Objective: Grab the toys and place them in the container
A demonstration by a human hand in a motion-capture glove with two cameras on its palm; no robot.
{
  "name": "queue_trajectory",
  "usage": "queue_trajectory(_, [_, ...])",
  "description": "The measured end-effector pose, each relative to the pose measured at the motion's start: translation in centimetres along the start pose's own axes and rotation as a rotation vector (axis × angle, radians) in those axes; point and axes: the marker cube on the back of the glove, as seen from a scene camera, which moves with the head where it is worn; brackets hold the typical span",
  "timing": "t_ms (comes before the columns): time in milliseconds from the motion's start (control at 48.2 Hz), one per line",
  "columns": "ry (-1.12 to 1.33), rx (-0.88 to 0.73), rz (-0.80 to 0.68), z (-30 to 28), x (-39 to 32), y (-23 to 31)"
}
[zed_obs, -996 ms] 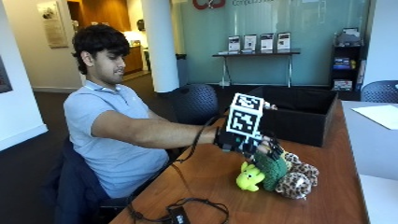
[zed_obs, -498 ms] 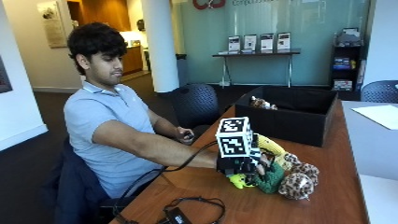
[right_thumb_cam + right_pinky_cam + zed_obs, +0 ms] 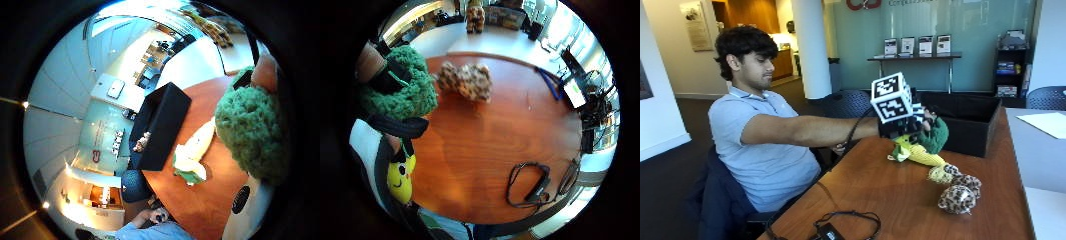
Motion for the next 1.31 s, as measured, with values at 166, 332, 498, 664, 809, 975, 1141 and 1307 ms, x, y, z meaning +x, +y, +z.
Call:
queue_trajectory(166, [0.037, 0.033, -0.122, -3.0, -8.4, -4.0])
queue_trajectory(332, [0.093, 0.039, -0.249, -4.3, -18.8, -7.3])
queue_trajectory(498, [0.14, 0.0, -0.375, -0.9, -28.9, -7.8])
queue_trajectory(664, [0.136, -0.107, -0.483, 6.4, -35.8, -7.2])
queue_trajectory(809, [0.185, -0.241, -0.501, 9.9, -36.2, -6.9])
queue_trajectory(975, [0.257, -0.563, -0.363, 11.9, -34.0, -6.3])
queue_trajectory(1141, [0.26, -0.553, -0.287, 9.9, -28.6, -6.4])
queue_trajectory(1307, [0.297, -0.502, -0.186, 6.1, -20.6, -7.0])
